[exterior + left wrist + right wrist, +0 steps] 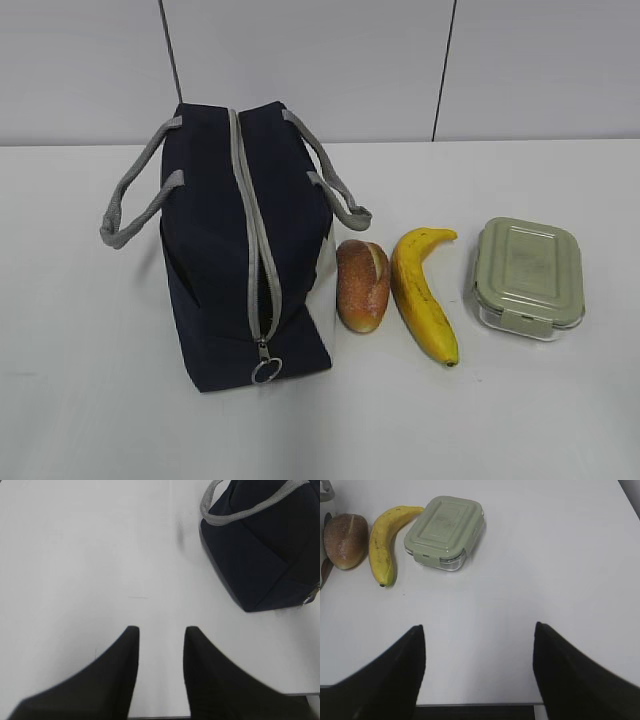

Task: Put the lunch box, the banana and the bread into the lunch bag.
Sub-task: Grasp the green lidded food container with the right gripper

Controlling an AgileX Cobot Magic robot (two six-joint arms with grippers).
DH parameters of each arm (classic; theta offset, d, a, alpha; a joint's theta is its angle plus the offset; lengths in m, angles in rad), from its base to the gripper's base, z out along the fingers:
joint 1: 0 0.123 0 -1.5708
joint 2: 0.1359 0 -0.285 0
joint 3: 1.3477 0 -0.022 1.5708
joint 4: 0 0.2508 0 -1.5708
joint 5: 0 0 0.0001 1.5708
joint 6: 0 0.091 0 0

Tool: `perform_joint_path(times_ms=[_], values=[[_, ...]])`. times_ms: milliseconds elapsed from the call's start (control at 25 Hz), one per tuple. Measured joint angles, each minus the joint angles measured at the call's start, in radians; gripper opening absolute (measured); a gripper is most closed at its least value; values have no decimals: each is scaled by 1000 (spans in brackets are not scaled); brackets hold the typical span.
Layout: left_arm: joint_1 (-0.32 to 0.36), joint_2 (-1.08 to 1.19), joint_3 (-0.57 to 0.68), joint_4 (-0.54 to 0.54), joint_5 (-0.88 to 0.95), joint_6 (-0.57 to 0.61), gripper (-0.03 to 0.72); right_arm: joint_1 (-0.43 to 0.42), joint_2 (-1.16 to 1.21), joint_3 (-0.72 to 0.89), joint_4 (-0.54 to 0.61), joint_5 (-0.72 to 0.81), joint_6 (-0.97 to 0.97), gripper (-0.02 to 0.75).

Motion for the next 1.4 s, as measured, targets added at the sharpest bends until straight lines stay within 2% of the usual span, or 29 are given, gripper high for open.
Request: perform_joint_path(times_ms=[840,1160,1400], values=[[0,13,-9,5,-6,0,239,0,0,0,0,0,0,516],[0,217,-146,-93,-101,1,239,0,0,0,0,-2,0,516],[0,409,-196,-136,-121,1,239,0,0,0,0,-2,0,515]])
